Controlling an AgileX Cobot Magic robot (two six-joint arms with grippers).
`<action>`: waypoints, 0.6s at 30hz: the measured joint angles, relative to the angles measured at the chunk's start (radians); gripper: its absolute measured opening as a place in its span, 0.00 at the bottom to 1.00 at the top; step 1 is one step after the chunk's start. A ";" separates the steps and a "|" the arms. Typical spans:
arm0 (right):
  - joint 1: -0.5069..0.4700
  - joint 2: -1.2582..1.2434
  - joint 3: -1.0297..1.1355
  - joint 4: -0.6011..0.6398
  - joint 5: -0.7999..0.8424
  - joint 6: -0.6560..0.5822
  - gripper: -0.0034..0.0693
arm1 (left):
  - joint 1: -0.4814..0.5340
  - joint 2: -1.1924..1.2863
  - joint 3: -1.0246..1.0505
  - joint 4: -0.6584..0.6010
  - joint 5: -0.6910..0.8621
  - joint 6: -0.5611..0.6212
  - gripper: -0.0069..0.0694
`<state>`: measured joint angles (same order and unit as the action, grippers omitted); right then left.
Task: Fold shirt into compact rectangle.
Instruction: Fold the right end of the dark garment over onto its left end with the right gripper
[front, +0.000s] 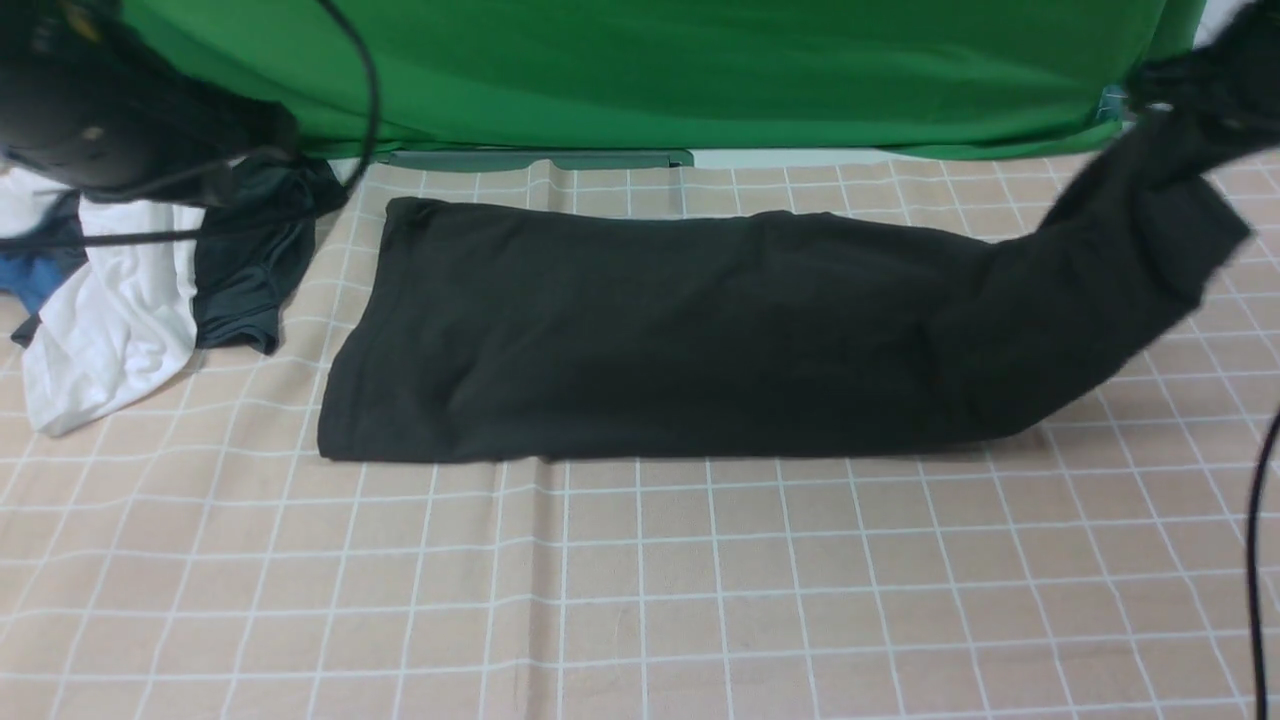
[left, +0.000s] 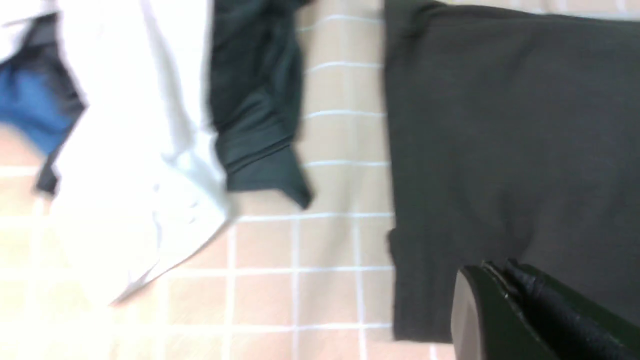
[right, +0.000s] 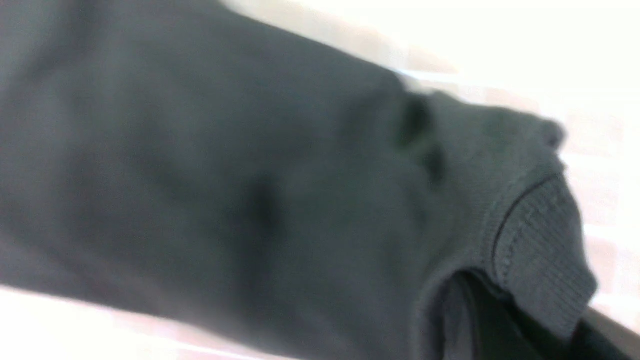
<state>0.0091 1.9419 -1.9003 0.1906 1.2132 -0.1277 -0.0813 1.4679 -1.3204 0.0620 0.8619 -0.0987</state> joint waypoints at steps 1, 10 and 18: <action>0.030 0.000 -0.011 0.015 0.000 0.005 0.19 | 0.016 -0.005 0.000 -0.002 0.010 0.000 0.11; 0.383 0.040 -0.106 0.130 -0.192 0.119 0.19 | 0.140 -0.012 0.000 -0.030 0.060 0.014 0.11; 0.581 0.191 -0.191 0.239 -0.439 0.153 0.19 | 0.151 -0.012 0.000 -0.127 0.051 0.081 0.11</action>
<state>0.5904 2.1332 -2.0915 0.4296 0.7747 0.0250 0.0702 1.4562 -1.3200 -0.0645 0.9130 -0.0175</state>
